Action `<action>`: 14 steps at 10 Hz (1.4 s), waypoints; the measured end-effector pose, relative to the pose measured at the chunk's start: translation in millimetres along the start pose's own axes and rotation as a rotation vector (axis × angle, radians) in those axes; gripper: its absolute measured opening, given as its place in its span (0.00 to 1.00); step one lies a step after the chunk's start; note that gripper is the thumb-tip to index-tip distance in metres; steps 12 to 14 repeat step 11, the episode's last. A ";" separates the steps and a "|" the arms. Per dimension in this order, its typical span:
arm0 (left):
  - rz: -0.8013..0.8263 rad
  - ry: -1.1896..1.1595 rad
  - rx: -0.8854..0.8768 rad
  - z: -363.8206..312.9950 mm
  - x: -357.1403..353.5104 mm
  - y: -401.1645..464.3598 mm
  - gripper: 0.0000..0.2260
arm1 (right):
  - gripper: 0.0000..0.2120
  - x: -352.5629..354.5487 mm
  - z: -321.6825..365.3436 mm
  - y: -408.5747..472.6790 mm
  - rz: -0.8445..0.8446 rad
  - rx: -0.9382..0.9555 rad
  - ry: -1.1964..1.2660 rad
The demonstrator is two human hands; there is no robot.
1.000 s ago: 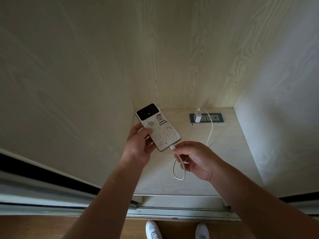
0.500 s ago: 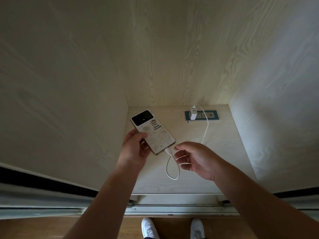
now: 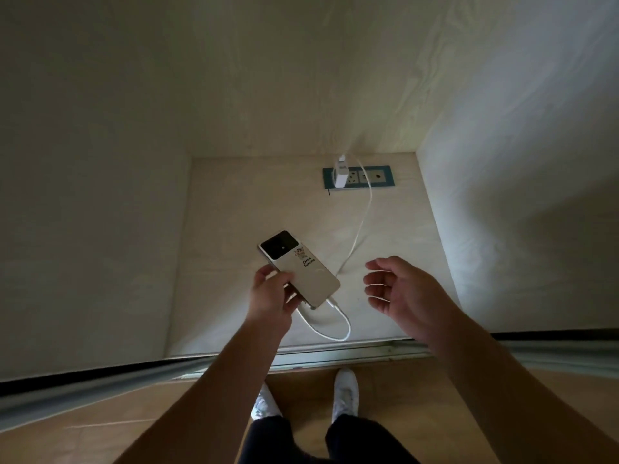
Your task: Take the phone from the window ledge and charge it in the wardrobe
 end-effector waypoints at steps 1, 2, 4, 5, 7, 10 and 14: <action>-0.015 -0.032 0.001 16.8 -4.4 17.5 0.16 | 0.09 9.0 -5.6 15.3 0.005 -0.013 0.023; -0.027 -0.055 0.004 31.3 -6.1 35.1 0.17 | 0.09 16.5 -13.2 30.2 0.023 -0.027 0.022; -0.038 -0.060 -0.003 52.9 -15.0 67.1 0.16 | 0.09 36.0 -23.2 58.5 0.043 -0.044 0.001; -0.060 -0.048 -0.002 63.0 -21.2 80.4 0.16 | 0.09 41.8 -27.1 71.2 0.038 -0.052 -0.007; -0.135 -0.006 -0.022 77.8 -27.9 91.6 0.16 | 0.08 42.3 -29.9 91.1 0.058 -0.058 -0.001; -0.118 0.174 0.025 65.0 -25.5 62.9 0.09 | 0.08 28.7 -11.7 82.5 0.110 -0.039 0.001; -0.189 0.187 0.027 58.8 -18.6 49.0 0.06 | 0.08 25.2 -2.8 67.4 0.120 -0.038 0.003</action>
Point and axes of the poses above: each hand's wrist, its own y-axis towards the middle knuckle, its own x-axis out of the back of the hand, z = x × y, the point moved 6 cm from there along y, towards the middle knuckle, and after that the axes turned 4 degrees about -z, right-handed, at the moved point
